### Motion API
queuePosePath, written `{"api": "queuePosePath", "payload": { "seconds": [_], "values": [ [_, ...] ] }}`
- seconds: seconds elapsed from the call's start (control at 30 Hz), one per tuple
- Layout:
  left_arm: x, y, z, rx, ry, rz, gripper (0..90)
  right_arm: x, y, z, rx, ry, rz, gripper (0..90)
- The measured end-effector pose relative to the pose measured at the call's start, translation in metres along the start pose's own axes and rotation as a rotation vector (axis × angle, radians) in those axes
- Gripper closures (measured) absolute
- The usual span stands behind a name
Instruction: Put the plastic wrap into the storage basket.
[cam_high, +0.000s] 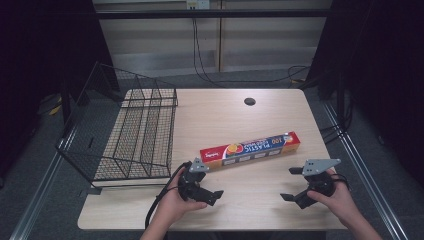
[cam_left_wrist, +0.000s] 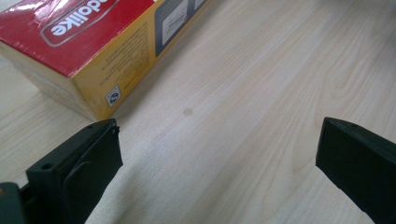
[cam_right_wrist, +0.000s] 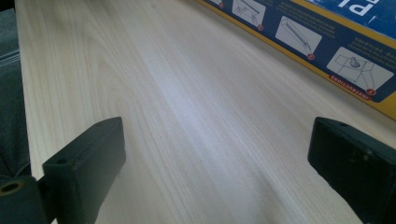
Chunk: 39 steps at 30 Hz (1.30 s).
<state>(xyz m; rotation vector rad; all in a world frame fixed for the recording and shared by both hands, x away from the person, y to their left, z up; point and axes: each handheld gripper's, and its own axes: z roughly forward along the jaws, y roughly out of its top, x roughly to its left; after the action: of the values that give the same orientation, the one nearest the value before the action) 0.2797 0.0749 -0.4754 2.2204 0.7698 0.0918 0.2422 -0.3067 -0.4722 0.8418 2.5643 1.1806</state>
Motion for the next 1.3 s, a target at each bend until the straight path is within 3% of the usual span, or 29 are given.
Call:
{"api": "queuePosePath", "payload": {
  "seconds": [0.33,0.63,0.73,0.87,0.93,0.97,1.03,1.23,1.3],
  "values": [
    [0.004,0.02,-0.002,-0.001,-0.01,-0.003,2.1,-0.003,-0.002,-0.002,-0.007,-0.003,0.02,4.5],
    [0.009,0.056,0.002,0.01,-0.004,0.024,3.1,-0.005,-0.004,-0.002,-0.014,-0.004,0.034,4.5],
    [0.011,0.068,0.004,0.006,-0.021,0.027,3.4,-0.006,-0.005,-0.001,-0.009,0.0,0.03,4.5],
    [0.014,0.081,0.006,0.01,-0.004,0.027,4.3,-0.006,-0.005,-0.001,-0.01,0.012,0.024,4.4],
    [0.015,0.088,0.009,0.022,-0.002,0.021,4.4,-0.006,-0.005,-0.001,-0.008,0.009,0.027,4.3],
    [0.017,0.091,0.01,0.037,-0.014,0.033,4.8,-0.006,-0.005,0.0,-0.006,0.011,0.025,4.3],
    [0.018,0.097,0.017,0.042,0.002,0.047,5.0,-0.005,-0.005,0.0,-0.002,0.015,0.017,4.3],
    [0.025,0.107,0.027,0.036,0.003,0.034,4.8,-0.006,-0.005,0.0,-0.007,0.014,0.017,4.3],
    [0.029,0.111,0.03,0.057,-0.004,0.04,5.2,-0.006,-0.005,0.0,-0.006,0.014,0.019,4.3]
  ]
}}
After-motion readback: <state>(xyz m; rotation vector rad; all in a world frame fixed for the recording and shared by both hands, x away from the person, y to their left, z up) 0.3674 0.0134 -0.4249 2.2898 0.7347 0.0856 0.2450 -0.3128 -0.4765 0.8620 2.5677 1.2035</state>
